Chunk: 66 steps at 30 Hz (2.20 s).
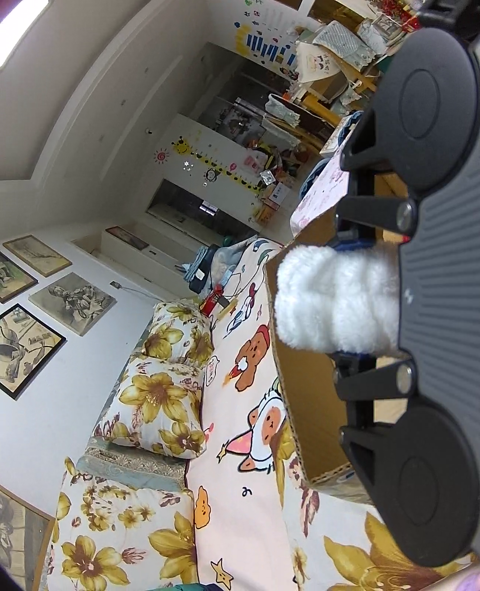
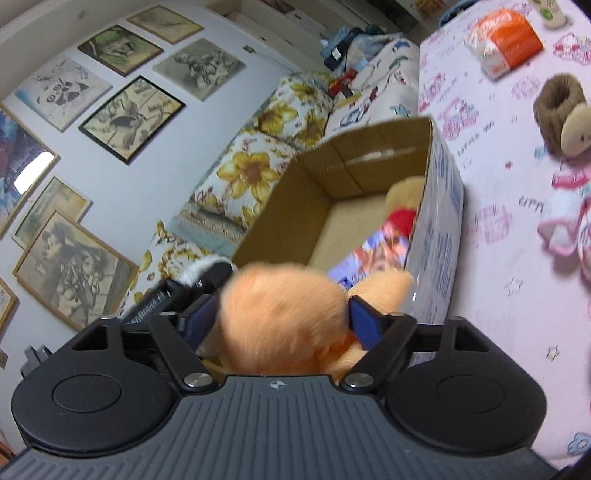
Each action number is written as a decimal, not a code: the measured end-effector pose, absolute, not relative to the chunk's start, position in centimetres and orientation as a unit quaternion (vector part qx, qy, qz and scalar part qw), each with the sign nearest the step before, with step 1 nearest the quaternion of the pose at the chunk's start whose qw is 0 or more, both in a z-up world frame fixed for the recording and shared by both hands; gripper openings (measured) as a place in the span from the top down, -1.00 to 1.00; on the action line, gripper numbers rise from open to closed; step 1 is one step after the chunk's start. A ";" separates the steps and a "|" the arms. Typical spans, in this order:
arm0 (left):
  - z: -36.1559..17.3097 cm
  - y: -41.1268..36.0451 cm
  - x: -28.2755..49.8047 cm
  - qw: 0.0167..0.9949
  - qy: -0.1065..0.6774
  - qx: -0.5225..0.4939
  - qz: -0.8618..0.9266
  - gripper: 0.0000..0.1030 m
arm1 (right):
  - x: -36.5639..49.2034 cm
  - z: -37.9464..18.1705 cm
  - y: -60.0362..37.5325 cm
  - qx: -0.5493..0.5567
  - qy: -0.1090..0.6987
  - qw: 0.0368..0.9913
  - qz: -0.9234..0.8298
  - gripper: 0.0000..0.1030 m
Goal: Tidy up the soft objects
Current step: 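Drop the orange towel roll into the box with right while left drops the white roll in, then move right toward the green sponge while left moves toward the white pompom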
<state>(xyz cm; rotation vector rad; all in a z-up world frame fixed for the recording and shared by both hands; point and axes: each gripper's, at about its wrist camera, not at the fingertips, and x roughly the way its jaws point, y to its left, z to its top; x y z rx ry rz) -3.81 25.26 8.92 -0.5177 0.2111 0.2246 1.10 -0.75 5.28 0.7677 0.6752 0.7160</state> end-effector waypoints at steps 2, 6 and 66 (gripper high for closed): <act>8.8 25.3 -3.6 0.955 0.106 -0.254 0.112 -0.03 | 1.0 5.5 -1.2 0.360 0.317 0.810 0.337 -0.98; 8.8 25.5 -3.6 0.957 0.102 -0.251 0.107 -0.18 | 0.1 6.8 -2.4 0.350 0.296 0.826 0.327 -1.00; 7.6 10.4 -3.5 0.995 0.084 0.008 -0.050 -0.98 | -3.7 6.0 -15.1 0.199 0.208 0.955 0.065 -1.00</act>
